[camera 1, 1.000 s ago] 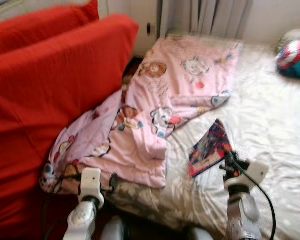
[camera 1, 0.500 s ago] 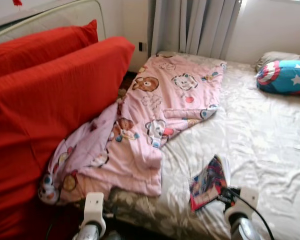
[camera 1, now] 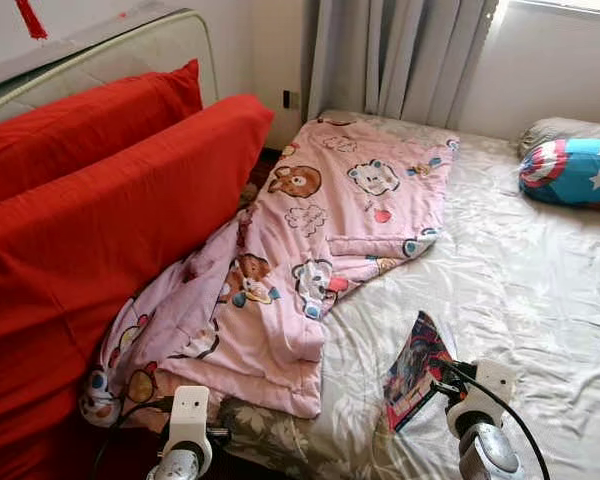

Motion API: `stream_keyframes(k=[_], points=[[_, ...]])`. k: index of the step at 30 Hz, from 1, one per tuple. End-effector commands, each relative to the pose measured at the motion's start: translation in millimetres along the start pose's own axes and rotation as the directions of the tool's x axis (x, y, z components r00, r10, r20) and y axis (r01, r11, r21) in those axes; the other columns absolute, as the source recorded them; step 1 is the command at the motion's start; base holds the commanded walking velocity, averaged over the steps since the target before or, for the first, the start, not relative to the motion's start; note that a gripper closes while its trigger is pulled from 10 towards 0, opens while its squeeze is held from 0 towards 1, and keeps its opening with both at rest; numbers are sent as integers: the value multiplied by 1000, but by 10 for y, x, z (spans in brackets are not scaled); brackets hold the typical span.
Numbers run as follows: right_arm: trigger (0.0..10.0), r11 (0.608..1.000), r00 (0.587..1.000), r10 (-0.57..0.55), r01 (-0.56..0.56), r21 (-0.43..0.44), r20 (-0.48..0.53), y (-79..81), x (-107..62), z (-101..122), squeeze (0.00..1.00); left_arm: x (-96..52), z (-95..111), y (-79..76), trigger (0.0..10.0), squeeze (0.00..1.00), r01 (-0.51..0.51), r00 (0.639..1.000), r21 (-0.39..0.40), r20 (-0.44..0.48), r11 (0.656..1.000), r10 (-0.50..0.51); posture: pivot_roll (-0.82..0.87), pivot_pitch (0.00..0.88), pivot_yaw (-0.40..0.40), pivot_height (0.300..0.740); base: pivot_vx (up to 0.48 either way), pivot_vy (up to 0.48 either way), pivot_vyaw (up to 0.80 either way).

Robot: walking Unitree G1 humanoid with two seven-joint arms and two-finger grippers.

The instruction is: Clean up the room

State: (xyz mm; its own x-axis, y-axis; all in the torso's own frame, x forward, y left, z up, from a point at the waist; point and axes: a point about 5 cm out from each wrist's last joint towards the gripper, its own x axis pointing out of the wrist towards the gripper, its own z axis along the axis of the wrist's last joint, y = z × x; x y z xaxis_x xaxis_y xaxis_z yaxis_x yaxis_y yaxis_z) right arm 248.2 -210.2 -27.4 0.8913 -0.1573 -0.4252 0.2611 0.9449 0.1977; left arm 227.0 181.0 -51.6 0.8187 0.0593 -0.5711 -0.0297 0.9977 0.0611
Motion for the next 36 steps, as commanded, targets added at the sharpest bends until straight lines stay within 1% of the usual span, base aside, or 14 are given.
stream_keyframes(k=[1, 4, 5, 6, 7, 12, 18, 20, 23, 36], points=[[10000, 1000, 999, -30, 30, -2, -20, -68, -14, -26, 0, -24, -82, -11, 10000, 0, -8, 999, -8, -38, 1000, 7, -60, 0, -95, 740, 0, 0, 0], [10000, 996, 993, -89, 87, -23, -83, -139, -44, -114, 0, -28, -99, -19, 10000, 0, -11, 999, -3, -47, 1000, 11, -58, 0, -97, 740, 0, 0, -233], [10000, 994, 990, -111, 112, 8, -91, -169, -61, -139, 0, -34, -112, -16, 10000, 0, -13, 999, 5, -51, 1000, 14, -57, 0, -98, 740, 0, 0, -700], [10000, 994, 990, -111, 112, 8, -91, -169, -61, -139, 0, -34, -112, -16, 10000, 0, -13, 999, 5, -51, 1000, 14, -57, 0, -98, 740, 0, 0, -700], [10000, 993, 990, -114, 117, 30, -85, -177, -69, -147, 0, -37, -120, -8, 10000, 0, -16, 998, 18, -53, 1000, 17, -59, 0, -98, 740, 0, -349, -700], [10000, 993, 990, -118, 120, 21, -72, -174, -72, -140, 0, -52, -153, 10, 10000, 0, -18, 998, 17, -63, 1000, 19, -73, 0, -93, 740, 0, -407, -700], [10000, 994, 993, -110, 110, 13, -35, -162, -48, -74, 0, -59, -167, 12, 10000, 0, -17, 998, 16, -66, 1000, 18, -76, 0, -88, 740, 0, -421, -727], [10000, 994, 994, -106, 106, 21, -16, -153, -42, -50, 0, -62, -172, 5, 10000, 0, -17, 998, 17, -66, 1000, 18, -76, 0, -87, 740, 0, -420, 0], [10000, 995, 995, -96, 96, 7, -16, -127, -35, -45, 0, -69, -184, -5, 10000, 0, -8, 998, 22, -65, 1000, 10, -74, 0, -82, 740, 0, -421, 0], [10000, 997, 997, -82, 82, 8, -8, -80, -39, -59, 0, -88, -215, 40, 10000, 0, 1, 998, 47, -69, 999, 3, -68, 0, -62, 740, 0, -419, 0]])
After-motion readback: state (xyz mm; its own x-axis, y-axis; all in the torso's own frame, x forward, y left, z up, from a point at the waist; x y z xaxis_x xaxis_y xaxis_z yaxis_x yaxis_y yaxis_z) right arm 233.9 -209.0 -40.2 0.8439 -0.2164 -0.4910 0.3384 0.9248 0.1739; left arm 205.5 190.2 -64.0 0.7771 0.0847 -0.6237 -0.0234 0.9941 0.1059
